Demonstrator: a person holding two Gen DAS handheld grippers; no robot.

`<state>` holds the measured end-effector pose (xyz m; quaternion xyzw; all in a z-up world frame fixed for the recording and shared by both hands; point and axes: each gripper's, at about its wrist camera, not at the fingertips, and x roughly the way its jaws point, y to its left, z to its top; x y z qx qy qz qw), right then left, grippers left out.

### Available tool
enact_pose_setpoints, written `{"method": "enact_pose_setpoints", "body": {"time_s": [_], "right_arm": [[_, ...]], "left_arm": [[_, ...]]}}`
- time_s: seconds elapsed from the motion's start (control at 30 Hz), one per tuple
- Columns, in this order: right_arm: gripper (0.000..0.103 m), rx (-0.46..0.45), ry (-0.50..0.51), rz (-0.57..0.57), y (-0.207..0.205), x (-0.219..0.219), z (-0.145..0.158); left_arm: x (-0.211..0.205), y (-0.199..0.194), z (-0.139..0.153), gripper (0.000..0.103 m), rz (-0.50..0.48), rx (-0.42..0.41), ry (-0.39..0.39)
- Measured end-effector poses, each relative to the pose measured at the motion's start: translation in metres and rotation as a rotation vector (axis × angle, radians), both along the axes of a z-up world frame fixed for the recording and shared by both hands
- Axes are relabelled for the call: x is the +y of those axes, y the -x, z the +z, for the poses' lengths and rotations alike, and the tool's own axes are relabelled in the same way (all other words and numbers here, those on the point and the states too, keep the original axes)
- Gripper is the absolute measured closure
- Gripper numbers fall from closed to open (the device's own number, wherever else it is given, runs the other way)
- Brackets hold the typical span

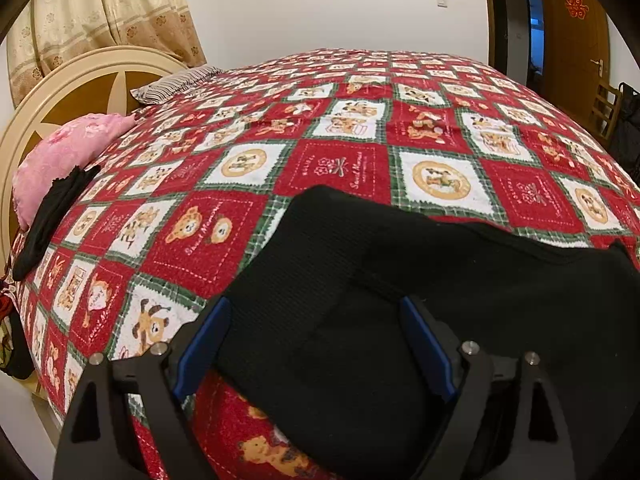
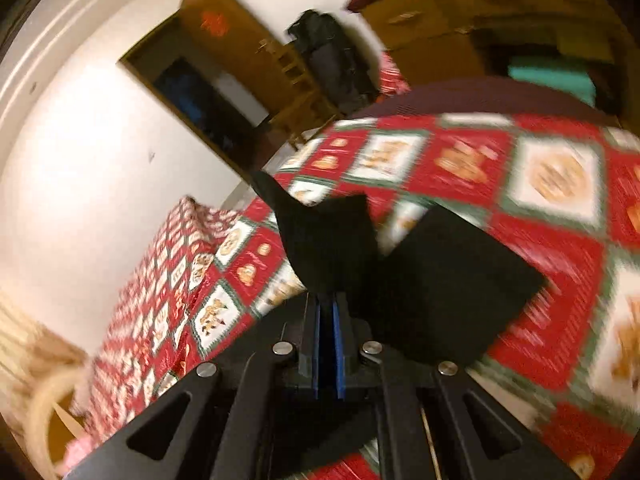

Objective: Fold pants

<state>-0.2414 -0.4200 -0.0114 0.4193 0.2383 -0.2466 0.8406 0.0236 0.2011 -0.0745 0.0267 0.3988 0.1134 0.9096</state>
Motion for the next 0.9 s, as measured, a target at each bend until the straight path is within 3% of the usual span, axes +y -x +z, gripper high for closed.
{"method": "enact_pose_setpoints", "body": {"time_s": [0.17, 0.3, 0.4, 0.5, 0.53, 0.67, 0.73, 0.9], "right_arm": [[0.097, -0.014, -0.096, -0.042, 0.03, -0.001, -0.032], [0.097, -0.035, -0.135, -0.075, 0.04, -0.011, -0.041], [0.095, 0.012, -0.064, -0.135, 0.05, -0.016, -0.026], [0.094, 0.123, 0.065, -0.265, 0.068, -0.013, 0.002], [0.094, 0.131, 0.094, -0.249, 0.069, -0.009, 0.011], [0.094, 0.093, 0.152, -0.012, 0.049, 0.027, 0.03], [0.094, 0.124, 0.209, 0.149, 0.017, 0.056, 0.033], [0.094, 0.167, 0.234, 0.421, -0.038, 0.113, 0.004]], "left_arm": [[0.0, 0.0, 0.0, 0.013, 0.001, 0.001, 0.0], [0.001, -0.001, 0.0, 0.011, 0.0, 0.001, 0.001], [0.001, -0.002, 0.0, 0.01, -0.006, 0.004, -0.002], [0.0, -0.002, 0.005, 0.01, -0.026, 0.014, -0.002], [-0.002, -0.001, 0.008, 0.01, -0.043, 0.013, 0.0], [-0.02, 0.008, 0.022, 0.01, -0.121, -0.01, -0.01], [-0.043, 0.017, 0.033, 0.01, -0.201, -0.042, -0.01], [-0.11, 0.039, 0.047, 0.01, -0.436, -0.056, 0.016]]}}
